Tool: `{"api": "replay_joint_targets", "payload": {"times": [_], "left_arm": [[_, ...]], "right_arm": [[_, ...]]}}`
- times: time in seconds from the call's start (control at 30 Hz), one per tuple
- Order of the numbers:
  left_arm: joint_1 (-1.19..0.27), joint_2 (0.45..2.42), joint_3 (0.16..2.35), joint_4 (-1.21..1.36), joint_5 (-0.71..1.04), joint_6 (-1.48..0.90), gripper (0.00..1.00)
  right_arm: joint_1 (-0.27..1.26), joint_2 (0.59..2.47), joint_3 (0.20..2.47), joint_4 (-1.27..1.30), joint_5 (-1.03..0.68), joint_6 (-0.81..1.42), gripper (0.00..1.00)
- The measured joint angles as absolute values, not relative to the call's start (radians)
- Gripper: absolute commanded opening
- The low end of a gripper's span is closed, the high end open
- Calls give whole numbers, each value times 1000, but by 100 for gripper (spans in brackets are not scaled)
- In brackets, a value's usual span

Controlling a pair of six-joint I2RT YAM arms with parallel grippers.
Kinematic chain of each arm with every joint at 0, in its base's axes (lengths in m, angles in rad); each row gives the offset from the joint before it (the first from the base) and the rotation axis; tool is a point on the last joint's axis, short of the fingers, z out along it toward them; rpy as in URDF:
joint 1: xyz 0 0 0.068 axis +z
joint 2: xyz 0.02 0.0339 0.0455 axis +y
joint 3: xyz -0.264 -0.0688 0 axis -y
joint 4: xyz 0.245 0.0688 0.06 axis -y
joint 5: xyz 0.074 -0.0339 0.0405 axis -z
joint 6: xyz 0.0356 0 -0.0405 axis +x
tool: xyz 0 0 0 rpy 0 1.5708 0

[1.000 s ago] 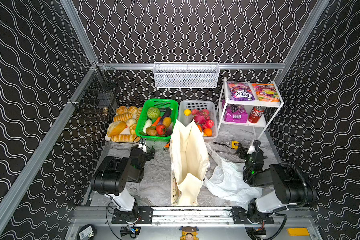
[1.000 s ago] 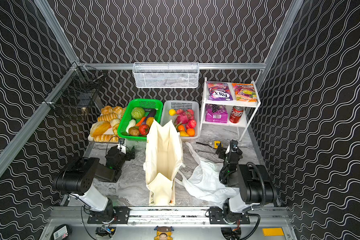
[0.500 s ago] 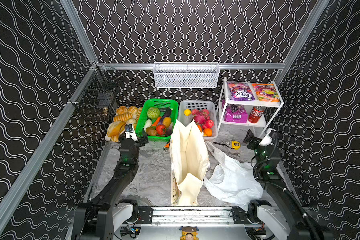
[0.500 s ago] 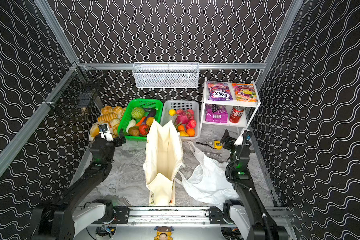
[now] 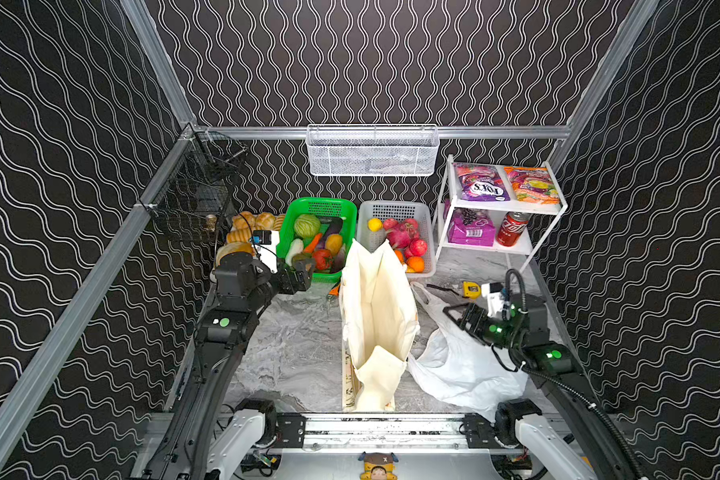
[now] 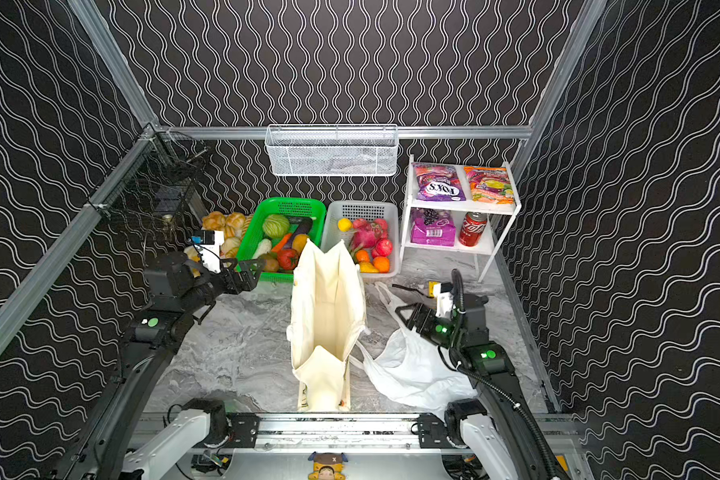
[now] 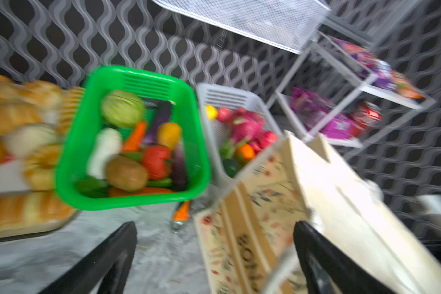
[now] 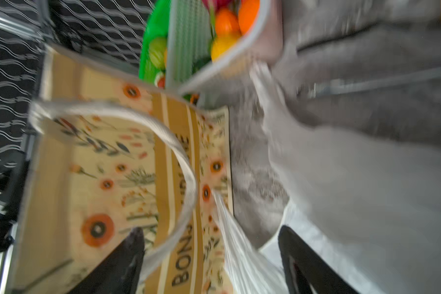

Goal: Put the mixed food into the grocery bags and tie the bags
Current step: 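Grasp the tote bag's two handles, one with each gripper, and lift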

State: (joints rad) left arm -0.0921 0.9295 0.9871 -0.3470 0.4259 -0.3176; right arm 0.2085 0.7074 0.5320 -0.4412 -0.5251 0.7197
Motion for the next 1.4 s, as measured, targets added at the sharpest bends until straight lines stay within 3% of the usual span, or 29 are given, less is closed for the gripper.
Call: {"api": "replay_joint_targets", "payload": {"times": [0.27,0.43,0.7,0.77,0.93,1.13,1.4], "left_arm": [[-96,1005,1053,-454,682,-366,99],[-107,1028,1080,-514,745,-362,99],[-159,1053,1098,-579,770,-337,98],[-183,1059,1108,-582,769,-336,98],[-267,1079,1121,-569,760,-340,98],[-369,1155,1150,-559,694,-362,90],[-419,1211,1165,-562,632,-369,52]], "right_arm": [[191,856,454,-523,-281,824,79],[-32,994,460,-500,-133,788,77],[-252,1120,676,-506,-7,626,86],[-255,1109,763,-529,-46,582,87],[-247,991,866,-556,-324,542,88],[-111,886,915,-569,-623,617,85],[272,1008,1090,-570,-668,678,79]]}}
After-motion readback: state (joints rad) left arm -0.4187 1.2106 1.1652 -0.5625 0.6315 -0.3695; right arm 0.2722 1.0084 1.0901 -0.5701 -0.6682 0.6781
